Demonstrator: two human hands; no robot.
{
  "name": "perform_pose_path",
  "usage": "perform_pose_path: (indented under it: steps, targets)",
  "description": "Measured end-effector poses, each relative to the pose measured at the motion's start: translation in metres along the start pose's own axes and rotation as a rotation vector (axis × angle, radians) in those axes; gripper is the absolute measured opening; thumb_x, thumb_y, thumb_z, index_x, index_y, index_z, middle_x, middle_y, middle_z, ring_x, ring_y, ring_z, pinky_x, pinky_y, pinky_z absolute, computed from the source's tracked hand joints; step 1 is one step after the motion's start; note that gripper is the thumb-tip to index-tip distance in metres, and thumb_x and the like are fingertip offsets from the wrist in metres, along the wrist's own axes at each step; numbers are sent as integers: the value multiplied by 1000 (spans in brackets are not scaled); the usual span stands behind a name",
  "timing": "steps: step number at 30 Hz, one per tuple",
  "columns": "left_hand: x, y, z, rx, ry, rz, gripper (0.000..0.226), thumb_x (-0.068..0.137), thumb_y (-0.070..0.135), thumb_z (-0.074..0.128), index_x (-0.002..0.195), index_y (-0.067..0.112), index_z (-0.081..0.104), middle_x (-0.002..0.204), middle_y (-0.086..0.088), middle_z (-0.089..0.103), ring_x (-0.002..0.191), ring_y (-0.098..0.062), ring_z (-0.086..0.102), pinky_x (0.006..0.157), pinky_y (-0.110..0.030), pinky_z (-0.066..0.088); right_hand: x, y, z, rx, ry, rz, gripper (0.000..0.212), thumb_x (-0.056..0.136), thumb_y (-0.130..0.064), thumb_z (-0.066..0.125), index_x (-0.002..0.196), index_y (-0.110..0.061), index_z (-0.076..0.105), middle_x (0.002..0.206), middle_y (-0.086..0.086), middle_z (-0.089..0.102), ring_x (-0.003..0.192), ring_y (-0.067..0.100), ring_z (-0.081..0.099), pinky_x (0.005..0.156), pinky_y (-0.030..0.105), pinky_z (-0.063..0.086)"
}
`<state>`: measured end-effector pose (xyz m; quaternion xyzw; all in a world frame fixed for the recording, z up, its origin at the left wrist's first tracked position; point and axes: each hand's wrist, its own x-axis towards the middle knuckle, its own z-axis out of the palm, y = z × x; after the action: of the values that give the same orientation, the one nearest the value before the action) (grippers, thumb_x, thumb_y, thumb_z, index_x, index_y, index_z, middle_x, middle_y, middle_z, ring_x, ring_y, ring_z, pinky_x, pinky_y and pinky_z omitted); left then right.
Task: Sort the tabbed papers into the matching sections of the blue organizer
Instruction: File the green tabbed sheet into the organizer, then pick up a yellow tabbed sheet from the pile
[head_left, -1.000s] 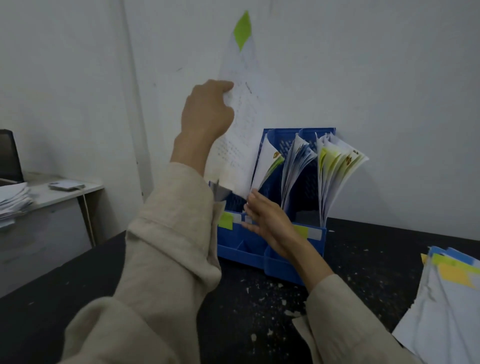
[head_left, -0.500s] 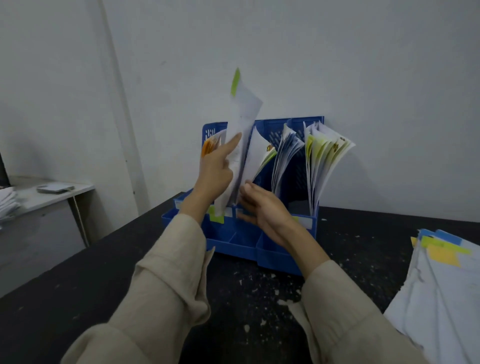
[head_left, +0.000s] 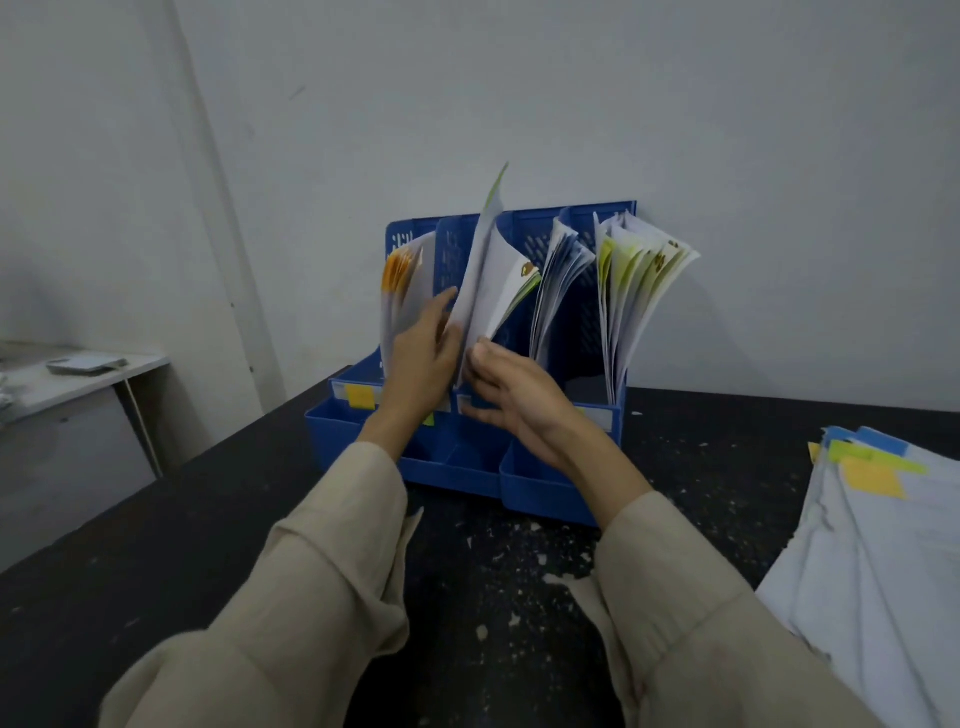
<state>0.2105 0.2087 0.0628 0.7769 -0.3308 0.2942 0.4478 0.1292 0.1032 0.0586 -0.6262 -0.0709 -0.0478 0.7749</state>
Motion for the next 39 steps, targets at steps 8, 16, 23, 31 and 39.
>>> perform_pose_path:
  steps: [8, 16, 23, 31, 39]
  targets:
    - [48, 21, -22, 369, -299, -84, 45, 93, 11, 49, 50, 15, 38, 50, 0, 37, 49, -13, 33, 52, -25, 27, -1, -1, -1, -53, 5, 4, 48, 99, -30, 43, 144, -15, 36, 107, -2, 52, 104, 12, 49, 95, 37, 46]
    - [23, 4, -14, 202, -194, -174, 48, 94, 10, 50, 47, 15, 41, 48, 0, 41, 46, -10, 38, 50, -21, 30, -1, -1, -2, -44, -12, 12, 56, 99, -30, 45, 148, -15, 26, 143, 2, 42, 130, 17, 42, 104, 42, 43]
    - [11, -10, -14, 260, -425, -274, 31, 91, 14, 52, 62, 4, 54, 55, -3, 50, 52, -13, 44, 51, -26, 32, -4, -3, -2, -46, -5, 5, 55, 100, -29, 43, 149, -16, 23, 151, 4, 34, 136, 18, 37, 102, 39, 43]
    - [24, 10, -18, 317, -151, -113, 45, 91, 7, 47, 50, 13, 28, 48, -2, 30, 45, -13, 26, 48, -29, 22, -4, -5, -2, -72, 14, 17, 55, 99, -30, 44, 148, -15, 27, 150, 4, 35, 135, 21, 37, 101, 41, 45]
    - [6, -7, -3, 420, -400, -296, 44, 94, 7, 43, 51, 12, 34, 53, -3, 37, 59, -22, 39, 58, -30, 28, -7, -11, 1, -172, 36, -19, 51, 98, -32, 46, 146, -20, 31, 143, 5, 44, 128, 18, 45, 93, 40, 50]
